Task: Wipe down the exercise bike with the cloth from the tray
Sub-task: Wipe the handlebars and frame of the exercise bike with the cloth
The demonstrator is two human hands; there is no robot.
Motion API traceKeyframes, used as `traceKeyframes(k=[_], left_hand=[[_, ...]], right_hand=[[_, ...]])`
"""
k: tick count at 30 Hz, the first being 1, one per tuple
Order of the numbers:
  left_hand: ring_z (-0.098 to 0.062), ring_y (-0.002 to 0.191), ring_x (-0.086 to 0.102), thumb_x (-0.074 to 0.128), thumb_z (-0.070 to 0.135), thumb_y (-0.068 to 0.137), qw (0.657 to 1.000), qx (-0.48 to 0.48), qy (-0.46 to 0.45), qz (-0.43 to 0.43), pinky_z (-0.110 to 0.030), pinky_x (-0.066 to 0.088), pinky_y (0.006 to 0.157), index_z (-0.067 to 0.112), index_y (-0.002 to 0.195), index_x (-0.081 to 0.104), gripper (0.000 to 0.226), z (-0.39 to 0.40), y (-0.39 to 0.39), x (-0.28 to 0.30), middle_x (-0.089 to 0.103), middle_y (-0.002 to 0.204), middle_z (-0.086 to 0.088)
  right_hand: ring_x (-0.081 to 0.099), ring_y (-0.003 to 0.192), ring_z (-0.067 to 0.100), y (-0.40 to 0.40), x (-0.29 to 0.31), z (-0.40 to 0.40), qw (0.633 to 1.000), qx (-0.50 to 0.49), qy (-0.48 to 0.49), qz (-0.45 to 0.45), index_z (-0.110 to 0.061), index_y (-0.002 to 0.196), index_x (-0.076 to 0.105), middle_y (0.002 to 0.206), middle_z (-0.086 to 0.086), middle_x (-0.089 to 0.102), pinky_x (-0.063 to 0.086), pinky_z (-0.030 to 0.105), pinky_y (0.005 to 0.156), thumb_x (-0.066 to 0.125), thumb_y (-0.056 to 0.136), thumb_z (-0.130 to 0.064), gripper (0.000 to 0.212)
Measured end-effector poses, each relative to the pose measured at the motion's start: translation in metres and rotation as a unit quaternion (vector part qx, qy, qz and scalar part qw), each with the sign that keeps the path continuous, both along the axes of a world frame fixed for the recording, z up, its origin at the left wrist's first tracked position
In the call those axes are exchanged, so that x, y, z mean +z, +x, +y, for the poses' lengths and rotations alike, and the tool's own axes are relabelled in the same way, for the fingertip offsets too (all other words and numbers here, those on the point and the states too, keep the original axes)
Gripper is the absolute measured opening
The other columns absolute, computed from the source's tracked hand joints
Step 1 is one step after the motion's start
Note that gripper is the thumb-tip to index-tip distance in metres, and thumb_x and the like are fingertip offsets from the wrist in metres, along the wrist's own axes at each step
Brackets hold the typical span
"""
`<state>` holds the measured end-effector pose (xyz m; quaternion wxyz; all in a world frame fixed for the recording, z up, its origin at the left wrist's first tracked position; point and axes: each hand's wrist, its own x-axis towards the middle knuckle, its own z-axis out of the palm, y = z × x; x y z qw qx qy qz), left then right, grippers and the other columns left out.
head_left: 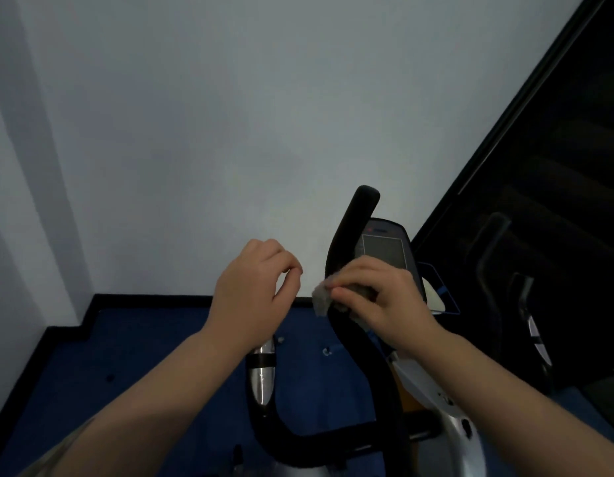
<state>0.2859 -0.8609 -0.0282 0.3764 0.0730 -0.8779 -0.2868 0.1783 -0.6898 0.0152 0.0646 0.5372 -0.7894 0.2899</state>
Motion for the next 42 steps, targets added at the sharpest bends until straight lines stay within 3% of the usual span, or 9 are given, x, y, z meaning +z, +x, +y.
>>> traceKeyframes(k=[4,7,11,19,24,29,31,36,42], left_hand=[[-0.01,0.082,0.047,0.057,0.015,0.09,1.0,0.015,0.013,0.004,-0.027,0.043,0.06,0.015,0.081,0.066,0.013,0.004,-0.001,0.0,0.056,0.08,0.008],[-0.01,0.082,0.046,0.056,0.016,0.09,1.0,0.023,0.016,0.003,-0.028,0.043,0.061,0.014,0.081,0.066,0.014,0.006,0.0,0.002,0.056,0.08,0.008],[-0.013,0.088,0.046,0.054,0.02,0.092,1.0,0.024,0.007,-0.016,-0.03,0.042,0.07,0.012,0.086,0.068,0.017,0.008,0.001,0.004,0.057,0.085,0.004],[-0.011,0.08,0.046,0.053,0.019,0.092,0.994,0.045,0.097,0.013,-0.034,0.042,0.078,0.017,0.089,0.071,0.018,0.023,0.003,0.016,0.05,0.074,0.022],[-0.011,0.103,0.053,0.052,0.018,0.087,0.995,0.038,0.078,0.039,-0.039,0.038,0.097,0.014,0.088,0.071,0.019,0.06,0.023,0.01,0.064,0.104,0.006],[0.008,0.101,0.048,0.05,0.024,0.089,0.993,-0.007,0.12,-0.008,-0.021,0.039,0.086,0.023,0.092,0.068,0.018,0.101,0.047,-0.012,0.06,0.101,0.021],[0.008,0.102,0.05,0.051,0.025,0.09,0.989,-0.022,0.14,-0.031,-0.014,0.036,0.084,0.027,0.093,0.067,0.016,0.116,0.056,-0.02,0.06,0.099,0.023],[0.006,0.095,0.053,0.047,0.038,0.085,0.978,-0.035,0.179,-0.105,-0.013,0.037,0.078,0.035,0.1,0.064,0.022,0.142,0.073,-0.032,0.06,0.101,0.022],[0.002,0.103,0.047,0.045,0.039,0.091,0.971,-0.016,0.11,-0.211,-0.021,0.035,0.084,0.034,0.12,0.055,0.03,0.151,0.083,-0.038,0.055,0.114,0.019]], right_hand=[[0.064,0.082,0.006,-0.003,0.018,0.019,0.991,0.074,0.097,-0.059,-0.019,0.092,0.077,0.09,-0.007,0.065,0.053,0.024,0.072,0.074,0.081,-0.021,0.012],[0.062,0.086,0.004,-0.006,0.021,-0.002,1.0,0.017,0.011,-0.005,-0.018,0.093,0.077,0.092,-0.006,0.066,0.051,0.021,0.079,0.073,0.082,-0.023,0.012],[0.06,0.09,0.008,0.011,-0.005,-0.02,0.998,-0.06,-0.034,-0.011,-0.018,0.089,0.076,0.093,-0.007,0.066,0.05,0.03,0.084,0.072,0.082,-0.023,0.01],[0.065,0.089,0.009,0.019,-0.02,0.045,0.987,0.061,0.031,-0.144,-0.019,0.089,0.077,0.094,-0.006,0.067,0.053,0.029,0.082,0.076,0.079,-0.02,0.01],[0.066,0.09,0.012,0.022,-0.028,0.076,0.975,0.063,0.019,-0.211,-0.016,0.089,0.077,0.093,-0.005,0.068,0.053,0.031,0.084,0.076,0.079,-0.016,0.01],[0.066,0.091,0.014,0.036,-0.047,0.103,0.966,0.018,-0.028,-0.258,-0.015,0.088,0.077,0.093,-0.002,0.069,0.053,0.035,0.087,0.076,0.079,-0.014,0.009],[0.066,0.092,0.012,0.047,-0.055,0.114,0.962,0.0,-0.056,-0.267,-0.015,0.089,0.077,0.094,-0.002,0.068,0.052,0.031,0.087,0.075,0.079,-0.013,0.01],[0.064,0.091,0.011,0.087,-0.079,0.137,0.958,-0.048,-0.121,-0.254,-0.011,0.09,0.076,0.091,0.0,0.069,0.051,0.026,0.085,0.074,0.08,-0.01,0.01],[0.066,0.089,0.01,0.122,-0.088,0.16,0.926,-0.097,-0.165,-0.326,-0.013,0.086,0.076,0.09,-0.001,0.07,0.051,0.022,0.082,0.074,0.079,-0.006,0.01]])
